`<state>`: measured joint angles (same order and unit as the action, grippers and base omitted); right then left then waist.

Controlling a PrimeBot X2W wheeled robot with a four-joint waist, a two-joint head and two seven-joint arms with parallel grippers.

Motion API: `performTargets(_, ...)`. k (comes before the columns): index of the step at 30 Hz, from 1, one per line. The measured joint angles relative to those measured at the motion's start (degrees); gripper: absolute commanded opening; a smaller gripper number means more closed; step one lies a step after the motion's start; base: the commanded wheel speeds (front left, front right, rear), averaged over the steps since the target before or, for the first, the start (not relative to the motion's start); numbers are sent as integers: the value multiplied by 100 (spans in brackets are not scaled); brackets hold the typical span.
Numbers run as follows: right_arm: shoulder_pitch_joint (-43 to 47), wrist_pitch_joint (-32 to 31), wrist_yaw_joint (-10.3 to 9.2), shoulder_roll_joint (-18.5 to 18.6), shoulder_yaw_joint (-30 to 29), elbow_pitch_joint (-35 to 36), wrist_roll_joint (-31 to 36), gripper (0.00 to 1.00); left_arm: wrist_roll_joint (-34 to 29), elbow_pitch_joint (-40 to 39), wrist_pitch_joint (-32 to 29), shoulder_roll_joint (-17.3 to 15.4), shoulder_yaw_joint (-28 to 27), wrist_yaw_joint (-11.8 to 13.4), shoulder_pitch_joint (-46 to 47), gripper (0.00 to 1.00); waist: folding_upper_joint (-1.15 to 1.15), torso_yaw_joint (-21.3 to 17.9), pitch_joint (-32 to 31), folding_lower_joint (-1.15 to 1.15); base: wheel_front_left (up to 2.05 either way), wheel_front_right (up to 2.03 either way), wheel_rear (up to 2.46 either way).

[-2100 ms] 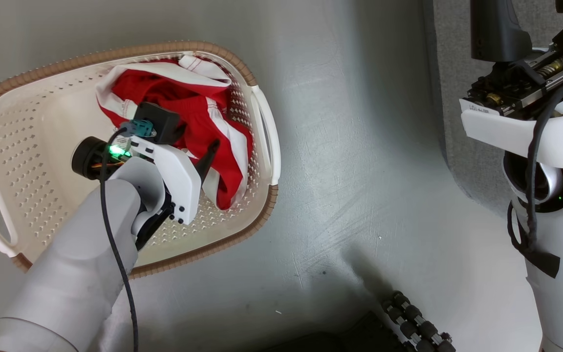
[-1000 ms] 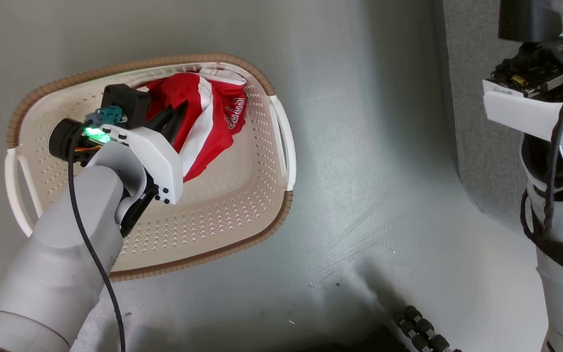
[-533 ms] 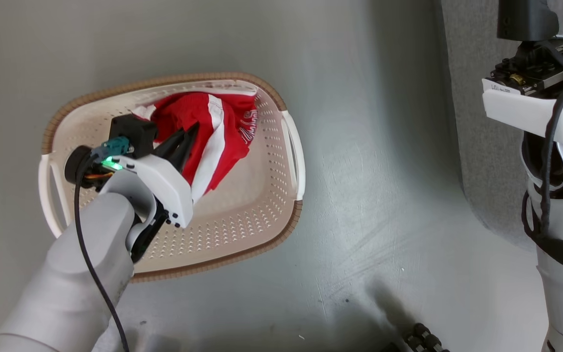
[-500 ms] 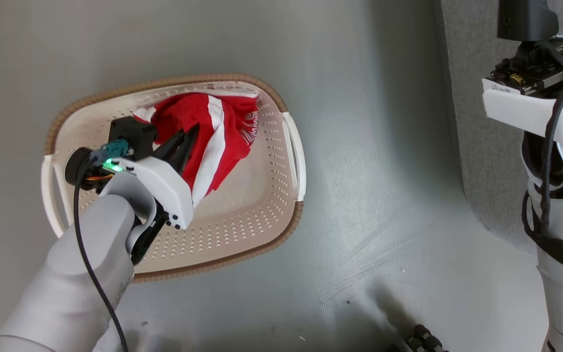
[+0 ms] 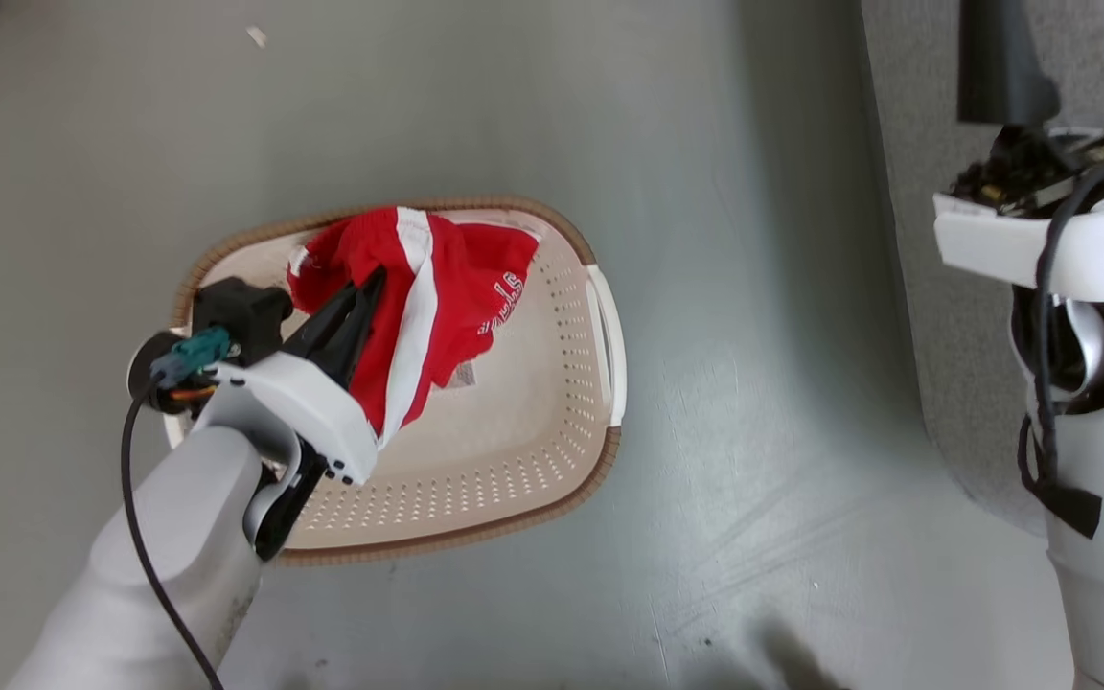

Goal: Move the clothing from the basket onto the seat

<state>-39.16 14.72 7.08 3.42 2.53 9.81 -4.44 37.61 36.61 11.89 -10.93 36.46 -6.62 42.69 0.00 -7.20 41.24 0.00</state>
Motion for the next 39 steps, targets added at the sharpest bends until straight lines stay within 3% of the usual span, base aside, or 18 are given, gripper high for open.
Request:
performTargets(24,964,-1,-1,200,-212,-616,-3,100,272,-861,233,-257,-903,335,-940,0,0,432,-1329,0,0,0,0)
performTargets(39,1764,-1,-1,196,-366,-835,-9,100,-125,-2279,241,-408,-2356,708,-1630,0,0,582,-2243,0,0,0,0)
